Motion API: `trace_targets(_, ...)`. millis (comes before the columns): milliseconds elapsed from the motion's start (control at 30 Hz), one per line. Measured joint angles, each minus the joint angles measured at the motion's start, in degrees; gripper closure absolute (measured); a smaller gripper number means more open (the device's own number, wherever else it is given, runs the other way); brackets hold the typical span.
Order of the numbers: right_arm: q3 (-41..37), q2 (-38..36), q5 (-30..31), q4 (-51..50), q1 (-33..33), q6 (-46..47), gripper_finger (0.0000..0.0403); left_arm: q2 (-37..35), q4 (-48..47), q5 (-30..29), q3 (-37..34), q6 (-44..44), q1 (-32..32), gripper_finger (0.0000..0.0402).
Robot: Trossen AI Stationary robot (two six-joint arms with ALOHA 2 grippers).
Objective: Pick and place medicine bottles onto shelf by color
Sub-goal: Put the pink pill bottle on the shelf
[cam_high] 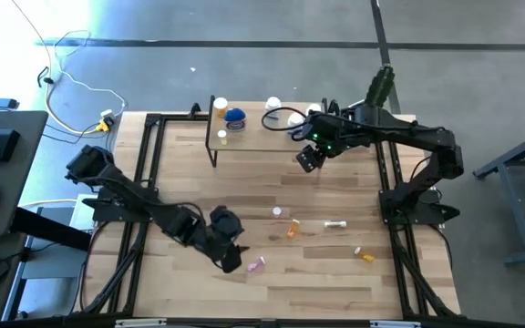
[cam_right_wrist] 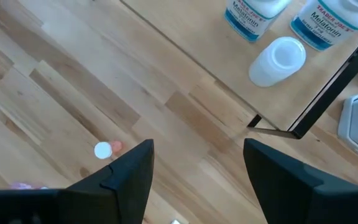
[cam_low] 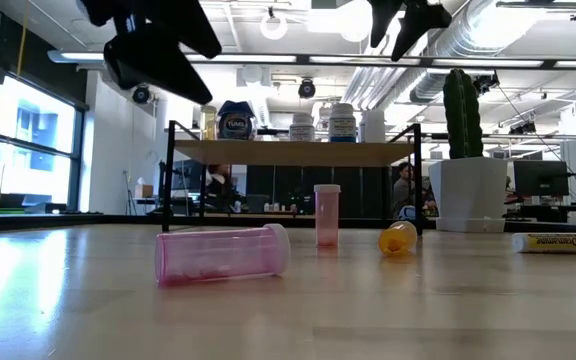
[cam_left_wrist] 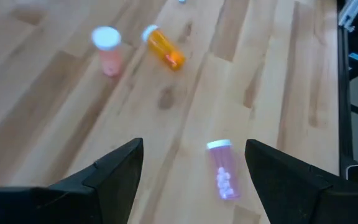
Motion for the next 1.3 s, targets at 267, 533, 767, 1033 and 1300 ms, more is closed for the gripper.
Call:
trace_targets(267,0.0,0.02,0.19,0.32,0.0,-0.16,0.0164,7.18,6.2,-1.26,0.02,0.63,-3.2,0.0131)
trace_targets(533,0.0,0.02,0.93,0.63,0.0,-0.16,0.0164,13.23,13.14,-1.22,0.0,0.74,-4.87,0.0131)
trace_targets(767,0.0,0.02,2.19,0.7,0.0,-0.16,0.0164,18.42,16.58,-1.1,0.0,0.3,-5.09,0.0131)
trace_targets(1033,0.0,0.02,2.19,0.83,0.0,-0.12,0.0164,22.07,15.9,-0.79,0.0,0.83,-4.94,0.0131)
trace_targets(1300,0.0,0.02,2.18,0.83,0.0,1.36,0.0164,22.26,15.54,0.17,0.02,4.51,-4.19,0.0158)
